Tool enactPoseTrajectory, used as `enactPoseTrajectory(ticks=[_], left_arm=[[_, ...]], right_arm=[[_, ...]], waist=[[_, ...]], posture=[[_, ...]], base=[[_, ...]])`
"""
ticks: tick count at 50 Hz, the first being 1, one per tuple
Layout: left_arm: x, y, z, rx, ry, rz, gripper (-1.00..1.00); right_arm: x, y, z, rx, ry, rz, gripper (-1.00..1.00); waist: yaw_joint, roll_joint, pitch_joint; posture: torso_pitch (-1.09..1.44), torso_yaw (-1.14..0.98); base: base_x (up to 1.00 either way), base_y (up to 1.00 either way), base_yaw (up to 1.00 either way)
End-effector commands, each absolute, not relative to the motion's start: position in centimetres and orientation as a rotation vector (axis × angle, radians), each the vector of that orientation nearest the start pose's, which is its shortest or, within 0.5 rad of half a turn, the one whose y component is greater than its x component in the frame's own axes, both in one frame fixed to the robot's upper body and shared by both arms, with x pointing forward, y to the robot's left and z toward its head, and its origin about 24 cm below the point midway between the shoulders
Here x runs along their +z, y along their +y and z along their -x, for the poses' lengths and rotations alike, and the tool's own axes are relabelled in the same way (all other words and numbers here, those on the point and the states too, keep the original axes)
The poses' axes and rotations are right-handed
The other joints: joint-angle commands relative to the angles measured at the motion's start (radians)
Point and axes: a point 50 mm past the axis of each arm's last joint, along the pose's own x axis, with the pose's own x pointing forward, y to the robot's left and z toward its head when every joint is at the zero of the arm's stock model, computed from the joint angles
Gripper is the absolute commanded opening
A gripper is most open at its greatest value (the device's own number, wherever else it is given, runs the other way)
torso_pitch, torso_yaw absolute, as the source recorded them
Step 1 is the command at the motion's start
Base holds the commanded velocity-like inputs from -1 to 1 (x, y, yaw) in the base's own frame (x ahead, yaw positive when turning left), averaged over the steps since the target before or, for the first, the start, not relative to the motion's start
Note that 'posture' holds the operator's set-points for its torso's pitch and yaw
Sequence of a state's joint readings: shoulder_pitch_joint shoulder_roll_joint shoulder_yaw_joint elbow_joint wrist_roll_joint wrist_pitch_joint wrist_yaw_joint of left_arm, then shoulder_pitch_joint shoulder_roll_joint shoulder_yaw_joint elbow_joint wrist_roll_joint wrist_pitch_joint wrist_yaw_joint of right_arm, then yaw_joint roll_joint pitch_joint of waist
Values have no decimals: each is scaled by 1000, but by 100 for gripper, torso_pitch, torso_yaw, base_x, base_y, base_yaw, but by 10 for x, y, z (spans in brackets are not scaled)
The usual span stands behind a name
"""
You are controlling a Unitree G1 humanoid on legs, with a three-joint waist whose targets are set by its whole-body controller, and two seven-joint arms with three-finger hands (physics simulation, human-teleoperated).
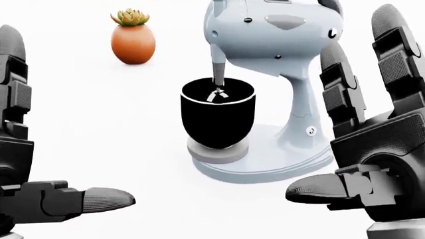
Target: Open the stand mixer head.
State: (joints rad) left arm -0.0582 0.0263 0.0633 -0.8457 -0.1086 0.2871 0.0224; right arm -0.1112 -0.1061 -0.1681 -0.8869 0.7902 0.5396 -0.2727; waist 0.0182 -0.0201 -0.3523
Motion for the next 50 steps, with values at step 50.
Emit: enactPoseTrajectory(ticks=[50], left_arm=[[219, 156, -199, -5, -672, 54, 100]], right_arm=[[195, -169, -201, 73, -276, -532, 100]], waist=[[1, -6, 1]], posture=[[-49, 0]], base=[[0, 0, 0]])
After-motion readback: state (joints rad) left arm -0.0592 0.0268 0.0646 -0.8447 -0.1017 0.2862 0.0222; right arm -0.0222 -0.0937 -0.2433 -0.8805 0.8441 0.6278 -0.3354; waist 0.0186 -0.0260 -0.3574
